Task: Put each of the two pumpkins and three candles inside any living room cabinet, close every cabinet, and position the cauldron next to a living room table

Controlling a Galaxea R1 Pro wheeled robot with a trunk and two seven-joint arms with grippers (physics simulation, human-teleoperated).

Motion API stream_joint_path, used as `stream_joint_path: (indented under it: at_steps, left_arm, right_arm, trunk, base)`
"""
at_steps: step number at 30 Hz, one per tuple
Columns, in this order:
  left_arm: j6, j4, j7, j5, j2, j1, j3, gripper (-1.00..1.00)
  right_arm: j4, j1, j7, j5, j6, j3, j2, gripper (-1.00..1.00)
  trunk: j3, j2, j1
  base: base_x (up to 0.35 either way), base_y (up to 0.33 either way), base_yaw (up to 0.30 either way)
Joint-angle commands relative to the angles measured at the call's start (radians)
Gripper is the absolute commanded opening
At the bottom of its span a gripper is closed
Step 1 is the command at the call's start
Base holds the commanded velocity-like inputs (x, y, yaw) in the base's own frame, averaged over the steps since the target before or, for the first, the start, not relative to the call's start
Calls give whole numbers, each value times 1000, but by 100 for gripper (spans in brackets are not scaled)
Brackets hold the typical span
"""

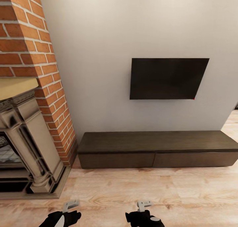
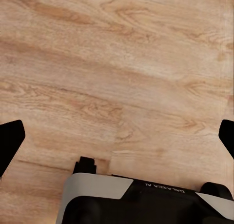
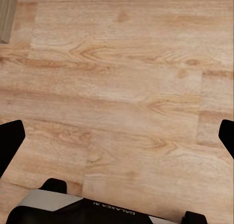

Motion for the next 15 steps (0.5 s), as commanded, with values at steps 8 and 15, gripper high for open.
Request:
stream_joint_path:
  at_steps: [8,15]
  left_arm:
    - [6,-5,3,9,0,0,0,100]
    - [6,-5,3,9,0,0,0,100]
  right_arm:
    - [-2,0,-6,-10,3,4,-2,100]
    - [-2,0,-6,-10,3,3,-3,100]
  trunk:
    - [-2,-2,1]
    - [-2,-2,1]
  base:
    - [229,35,0]
    - [230,2,-78]
